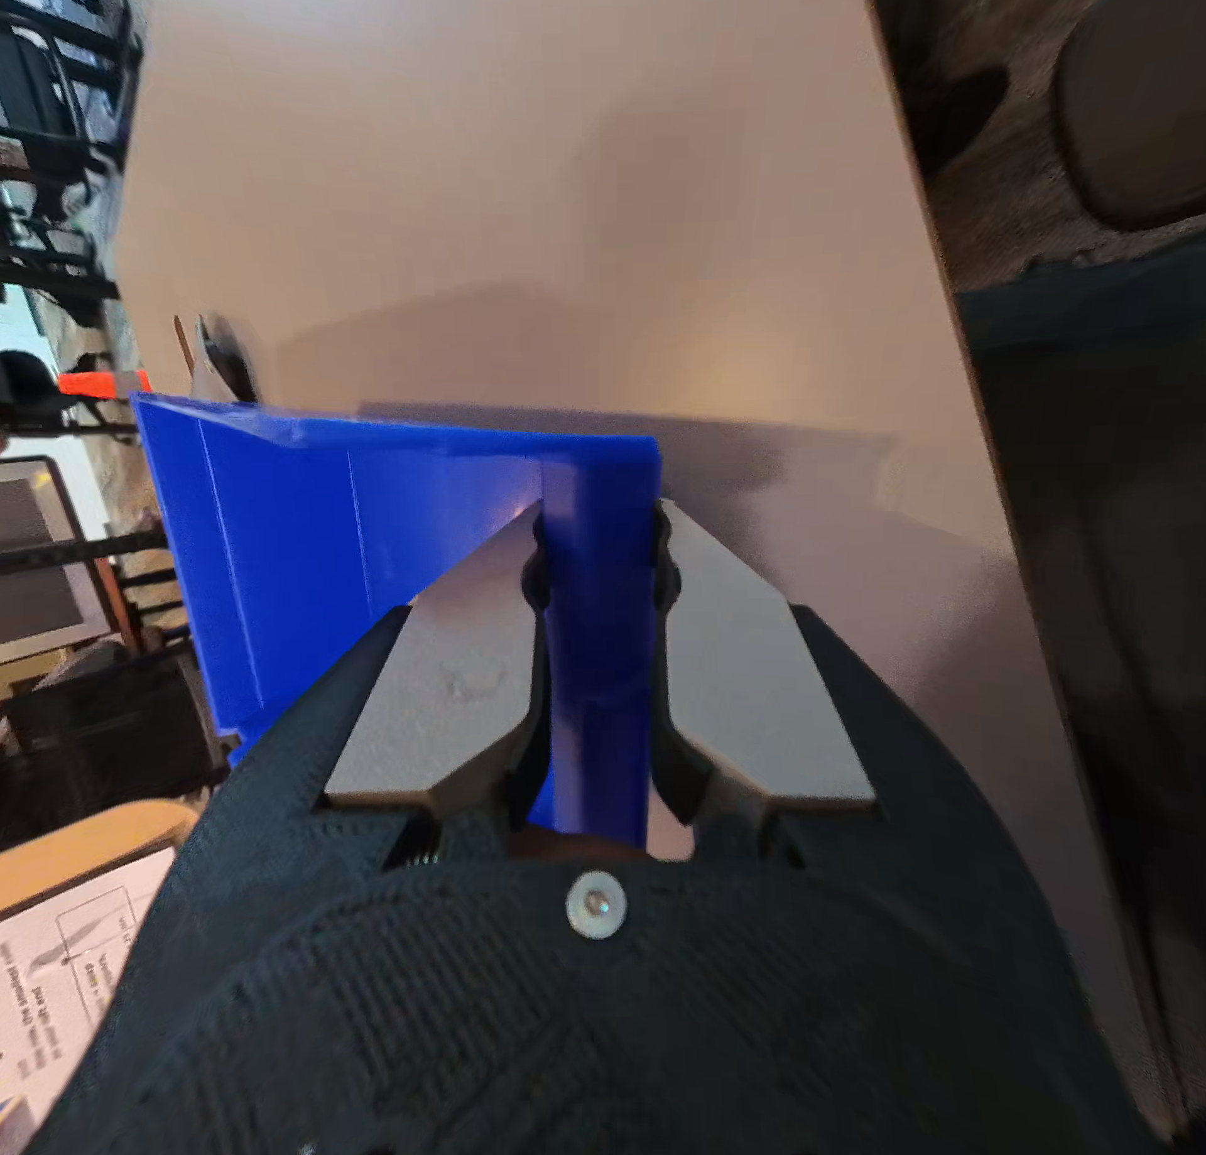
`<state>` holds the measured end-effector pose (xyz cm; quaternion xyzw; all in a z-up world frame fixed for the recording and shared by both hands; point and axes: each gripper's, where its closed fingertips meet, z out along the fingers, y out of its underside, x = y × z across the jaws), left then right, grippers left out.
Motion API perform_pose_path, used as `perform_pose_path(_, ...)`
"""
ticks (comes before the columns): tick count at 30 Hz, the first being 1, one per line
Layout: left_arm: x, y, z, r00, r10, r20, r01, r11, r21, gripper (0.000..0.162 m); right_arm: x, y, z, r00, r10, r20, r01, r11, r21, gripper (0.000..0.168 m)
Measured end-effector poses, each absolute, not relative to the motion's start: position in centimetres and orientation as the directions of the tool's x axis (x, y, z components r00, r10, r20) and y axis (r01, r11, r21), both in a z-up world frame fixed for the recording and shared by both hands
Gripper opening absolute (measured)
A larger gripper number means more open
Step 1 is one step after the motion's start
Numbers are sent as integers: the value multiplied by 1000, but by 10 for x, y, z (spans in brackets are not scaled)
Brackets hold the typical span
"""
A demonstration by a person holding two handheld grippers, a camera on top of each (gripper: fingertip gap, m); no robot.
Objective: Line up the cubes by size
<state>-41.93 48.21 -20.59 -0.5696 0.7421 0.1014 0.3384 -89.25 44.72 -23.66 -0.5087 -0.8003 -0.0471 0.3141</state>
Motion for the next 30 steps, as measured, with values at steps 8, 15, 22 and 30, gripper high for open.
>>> perform_pose_path(8,-433,478,-141,90,-724,-684,-891,248,-380,55,-892,432,-171,-104,821,561,726,448,-522,35)
perform_pose_path(15,-529,388,-3,388,-649,-654,-610,352,-710,38,-810,459,-132,56,908,416,721,252,-646,48)
perform_pose_path(22,-669,357,-22,561,-569,-601,-587,238,-774,40,-667,478,-116,220,961,166,669,-25,-743,57)
perform_pose_path(30,-788,451,-197,541,-612,-577,-822,-242,-515,54,-532,481,-206,294,947,128,848,-197,-492,66)
